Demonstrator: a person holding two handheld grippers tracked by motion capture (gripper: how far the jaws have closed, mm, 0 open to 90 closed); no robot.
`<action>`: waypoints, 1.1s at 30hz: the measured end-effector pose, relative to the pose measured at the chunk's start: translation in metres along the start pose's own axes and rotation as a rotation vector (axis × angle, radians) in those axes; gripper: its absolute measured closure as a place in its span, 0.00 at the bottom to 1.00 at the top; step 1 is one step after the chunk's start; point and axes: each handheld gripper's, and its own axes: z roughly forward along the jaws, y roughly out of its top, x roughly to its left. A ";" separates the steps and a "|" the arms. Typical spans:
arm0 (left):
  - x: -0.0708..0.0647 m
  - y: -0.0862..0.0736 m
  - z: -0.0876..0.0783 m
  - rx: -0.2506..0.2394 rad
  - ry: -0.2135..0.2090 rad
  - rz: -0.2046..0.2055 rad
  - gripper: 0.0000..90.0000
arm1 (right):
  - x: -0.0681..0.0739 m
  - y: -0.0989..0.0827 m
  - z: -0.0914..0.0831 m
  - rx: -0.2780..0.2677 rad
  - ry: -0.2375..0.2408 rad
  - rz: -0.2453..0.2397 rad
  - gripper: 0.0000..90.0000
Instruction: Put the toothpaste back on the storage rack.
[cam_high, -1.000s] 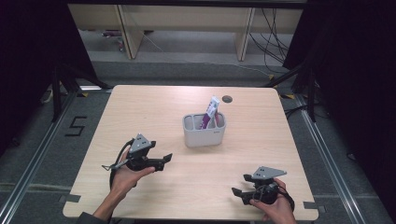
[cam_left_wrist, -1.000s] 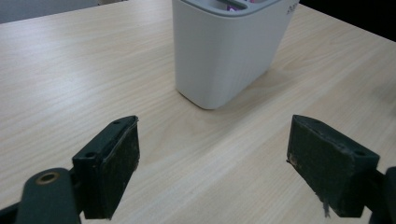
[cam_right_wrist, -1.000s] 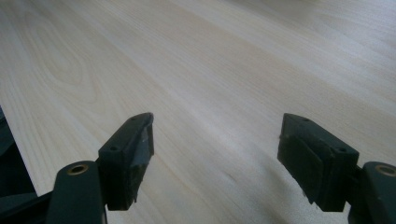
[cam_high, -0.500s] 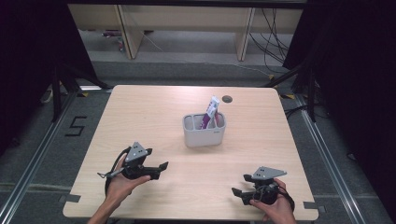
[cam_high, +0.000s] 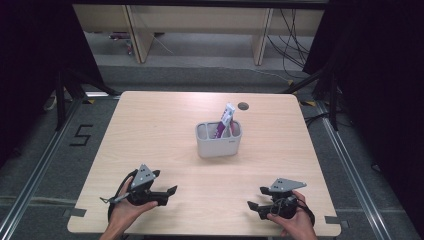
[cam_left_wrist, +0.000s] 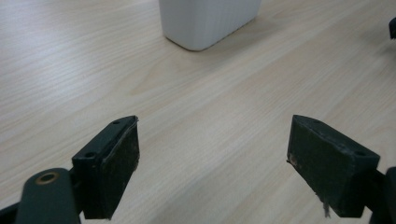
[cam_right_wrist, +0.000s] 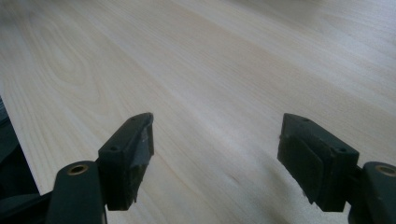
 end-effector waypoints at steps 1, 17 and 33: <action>-0.002 -0.002 -0.001 -0.003 -0.001 0.002 0.18 | 0.000 0.000 -0.001 0.001 -0.015 -0.007 0.31; -0.023 -0.028 -0.009 0.052 -0.054 0.028 0.18 | 0.000 0.000 0.000 0.008 -0.029 0.002 0.31; -0.030 -0.038 -0.022 0.070 -0.040 0.057 0.18 | 0.000 0.001 -0.002 -0.021 -0.025 0.003 0.21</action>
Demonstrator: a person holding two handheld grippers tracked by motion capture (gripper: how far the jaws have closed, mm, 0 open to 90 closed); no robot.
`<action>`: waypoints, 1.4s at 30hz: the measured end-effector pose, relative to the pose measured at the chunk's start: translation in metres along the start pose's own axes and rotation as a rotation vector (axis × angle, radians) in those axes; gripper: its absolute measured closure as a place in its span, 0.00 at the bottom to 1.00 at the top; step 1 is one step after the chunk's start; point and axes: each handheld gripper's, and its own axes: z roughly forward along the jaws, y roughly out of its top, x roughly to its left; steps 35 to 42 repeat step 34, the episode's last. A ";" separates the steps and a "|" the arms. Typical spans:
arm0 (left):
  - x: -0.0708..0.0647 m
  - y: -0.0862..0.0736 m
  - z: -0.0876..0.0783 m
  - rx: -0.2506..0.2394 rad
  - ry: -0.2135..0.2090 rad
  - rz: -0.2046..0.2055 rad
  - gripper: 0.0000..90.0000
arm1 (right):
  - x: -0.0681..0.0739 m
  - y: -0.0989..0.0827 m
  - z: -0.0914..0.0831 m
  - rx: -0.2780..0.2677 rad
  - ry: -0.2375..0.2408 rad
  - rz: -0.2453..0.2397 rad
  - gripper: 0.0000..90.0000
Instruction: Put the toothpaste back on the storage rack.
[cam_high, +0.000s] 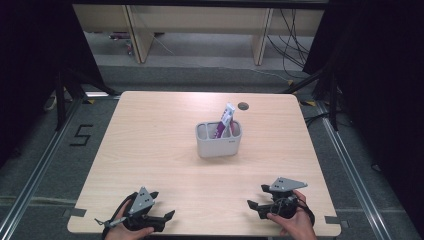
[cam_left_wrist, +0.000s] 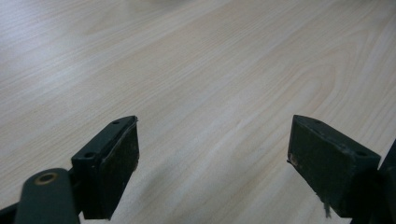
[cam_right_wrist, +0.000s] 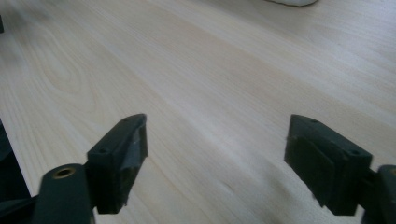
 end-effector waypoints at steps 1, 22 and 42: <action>-0.003 -0.001 0.000 -0.013 -0.009 -0.019 0.18 | 0.002 0.001 0.000 -0.020 0.007 0.013 0.20; -0.011 -0.002 0.000 0.026 -0.007 0.028 0.18 | 0.006 0.001 0.002 -0.024 0.046 -0.003 0.18; -0.009 -0.003 0.000 0.038 0.001 0.027 0.18 | 0.005 0.002 0.002 -0.020 0.039 -0.017 0.19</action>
